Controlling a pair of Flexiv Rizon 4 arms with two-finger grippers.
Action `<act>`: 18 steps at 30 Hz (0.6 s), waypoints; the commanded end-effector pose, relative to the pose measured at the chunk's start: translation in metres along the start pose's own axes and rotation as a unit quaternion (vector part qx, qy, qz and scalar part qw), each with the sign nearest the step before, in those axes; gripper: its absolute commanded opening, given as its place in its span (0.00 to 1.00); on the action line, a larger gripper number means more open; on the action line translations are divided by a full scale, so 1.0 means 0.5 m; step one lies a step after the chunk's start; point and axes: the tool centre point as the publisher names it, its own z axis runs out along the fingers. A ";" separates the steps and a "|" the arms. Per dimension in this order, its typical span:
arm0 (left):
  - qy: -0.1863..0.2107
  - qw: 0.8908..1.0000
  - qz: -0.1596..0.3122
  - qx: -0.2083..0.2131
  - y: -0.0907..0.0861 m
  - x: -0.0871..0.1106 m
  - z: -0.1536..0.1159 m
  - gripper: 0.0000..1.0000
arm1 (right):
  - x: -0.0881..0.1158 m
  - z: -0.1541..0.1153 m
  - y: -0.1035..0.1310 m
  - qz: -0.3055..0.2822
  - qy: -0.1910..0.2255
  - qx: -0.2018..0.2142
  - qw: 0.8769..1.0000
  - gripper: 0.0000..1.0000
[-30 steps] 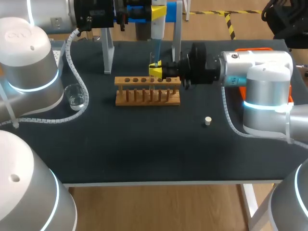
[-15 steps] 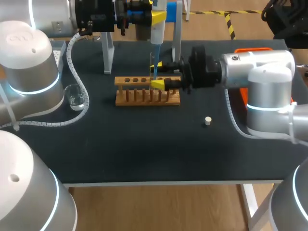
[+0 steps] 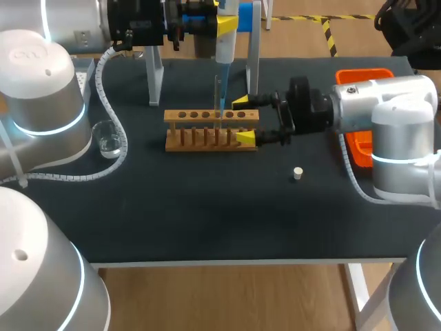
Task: Invert the test tube, pick up the pipette, mount the tip to pipette, aspirate from beaker and dispense into the tube, eject the tip, return the pipette, and cap with the stopper.
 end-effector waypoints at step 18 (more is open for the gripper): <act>0.000 1.000 0.000 0.001 0.000 0.000 -0.001 0.00 | 0.021 -0.052 -0.015 -0.017 0.022 0.004 1.000 1.00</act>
